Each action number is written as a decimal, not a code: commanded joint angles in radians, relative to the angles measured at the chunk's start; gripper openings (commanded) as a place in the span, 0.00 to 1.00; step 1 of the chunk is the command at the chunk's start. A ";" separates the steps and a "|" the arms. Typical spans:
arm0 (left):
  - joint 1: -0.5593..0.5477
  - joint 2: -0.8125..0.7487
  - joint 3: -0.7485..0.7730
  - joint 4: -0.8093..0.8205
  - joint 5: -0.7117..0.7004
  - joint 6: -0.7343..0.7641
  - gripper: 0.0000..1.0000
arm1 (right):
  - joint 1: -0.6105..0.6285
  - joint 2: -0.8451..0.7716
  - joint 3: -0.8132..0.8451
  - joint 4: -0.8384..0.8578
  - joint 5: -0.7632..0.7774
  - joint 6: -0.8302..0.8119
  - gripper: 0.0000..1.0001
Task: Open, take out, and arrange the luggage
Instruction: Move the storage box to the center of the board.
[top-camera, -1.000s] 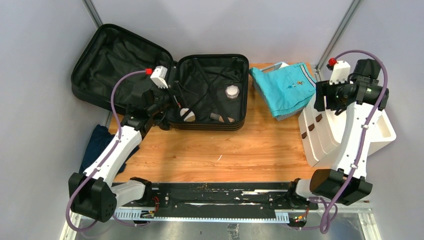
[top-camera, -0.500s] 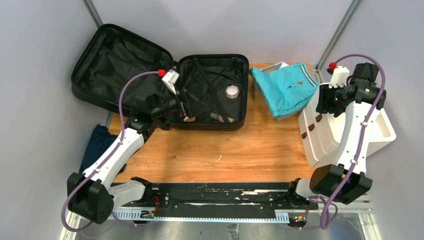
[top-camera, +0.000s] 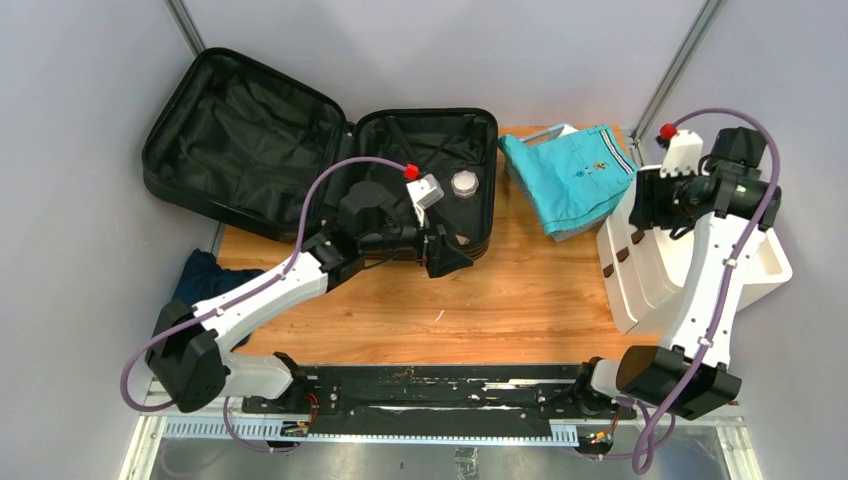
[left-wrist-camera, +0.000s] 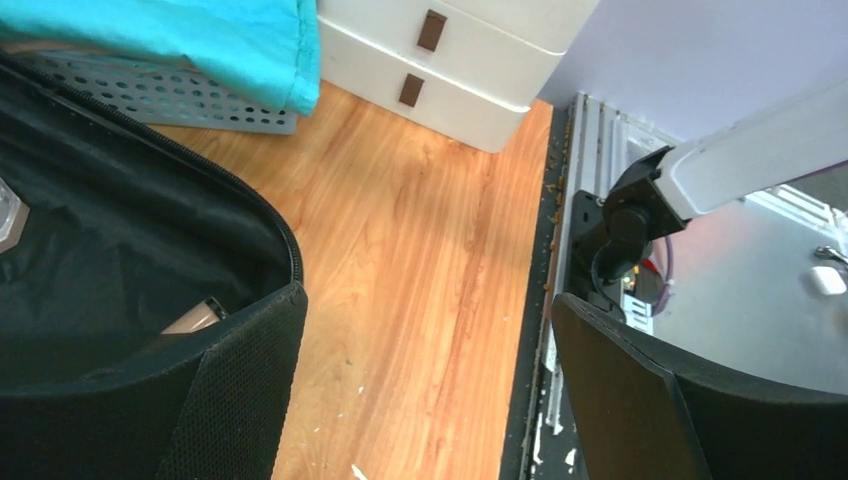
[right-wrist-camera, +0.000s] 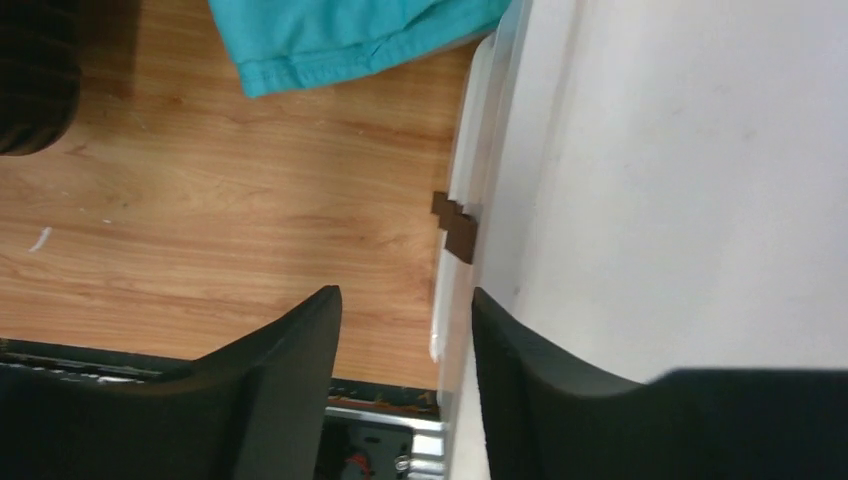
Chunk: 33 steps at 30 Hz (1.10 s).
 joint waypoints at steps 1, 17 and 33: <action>-0.030 0.059 0.044 0.032 -0.036 0.061 0.96 | -0.012 0.001 0.153 -0.034 -0.056 -0.029 0.60; -0.051 0.110 0.064 0.047 -0.125 0.040 0.90 | -0.028 0.122 0.057 0.031 0.104 -0.004 0.48; -0.111 0.204 0.123 0.075 -0.089 0.051 0.82 | -0.027 0.078 -0.070 0.000 0.121 -0.042 0.35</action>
